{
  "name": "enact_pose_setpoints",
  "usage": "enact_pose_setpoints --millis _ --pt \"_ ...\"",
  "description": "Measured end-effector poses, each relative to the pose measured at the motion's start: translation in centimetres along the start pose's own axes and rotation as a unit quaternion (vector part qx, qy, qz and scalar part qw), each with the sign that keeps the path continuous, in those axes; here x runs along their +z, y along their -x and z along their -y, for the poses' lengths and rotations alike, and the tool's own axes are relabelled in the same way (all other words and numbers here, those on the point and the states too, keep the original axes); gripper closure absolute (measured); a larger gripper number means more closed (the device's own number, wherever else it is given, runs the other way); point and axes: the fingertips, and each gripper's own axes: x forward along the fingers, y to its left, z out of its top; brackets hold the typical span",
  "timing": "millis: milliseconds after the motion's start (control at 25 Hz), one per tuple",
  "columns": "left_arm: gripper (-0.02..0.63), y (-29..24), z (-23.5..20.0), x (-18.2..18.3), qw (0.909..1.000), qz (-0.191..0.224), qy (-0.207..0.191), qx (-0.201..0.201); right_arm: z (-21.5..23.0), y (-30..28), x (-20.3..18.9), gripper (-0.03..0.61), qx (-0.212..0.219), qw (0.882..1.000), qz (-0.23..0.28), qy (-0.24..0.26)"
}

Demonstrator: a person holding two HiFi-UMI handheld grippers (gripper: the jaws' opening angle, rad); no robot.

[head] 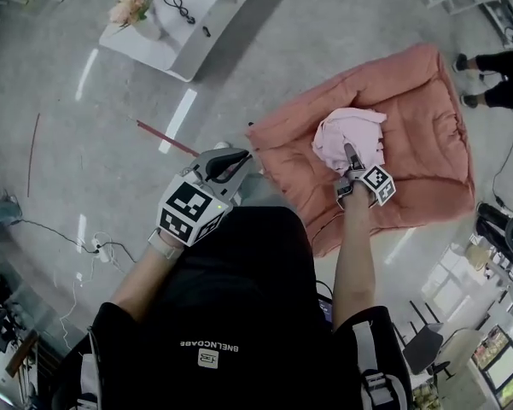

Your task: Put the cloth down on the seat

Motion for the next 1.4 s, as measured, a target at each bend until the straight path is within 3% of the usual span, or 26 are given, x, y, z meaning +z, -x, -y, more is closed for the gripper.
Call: enact_pose_setpoints --millis 520,760,960,1200,1400 --pt "0.597 -0.9 0.5 5.5 0.9889 0.006 -0.061 -0.135 -7.8 10.0 -0.6 0.293 0.023 0.993 0.117 -0.027" --pt "0.597 -2.6 1.8 6.9 0.9796 -0.004 -0.088 -0.180 -7.7 11.7 -3.1 0.268 -0.007 0.996 0.090 -0.024" --pt "0.597 -3.4 2.9 6.9 0.9731 -0.020 -0.101 -0.206 -6.5 13.8 -4.0 0.265 -0.052 0.993 0.100 -0.043" --pt "0.597 -3.9 5.2 6.9 0.9623 -0.040 -0.120 -0.241 -7.0 18.4 -3.7 0.265 -0.056 0.984 0.156 -0.061" --pt "0.597 -5.2 7.2 7.7 0.9510 -0.050 -0.141 -0.271 -9.2 21.8 -3.1 0.265 -0.056 0.979 0.195 -0.037"
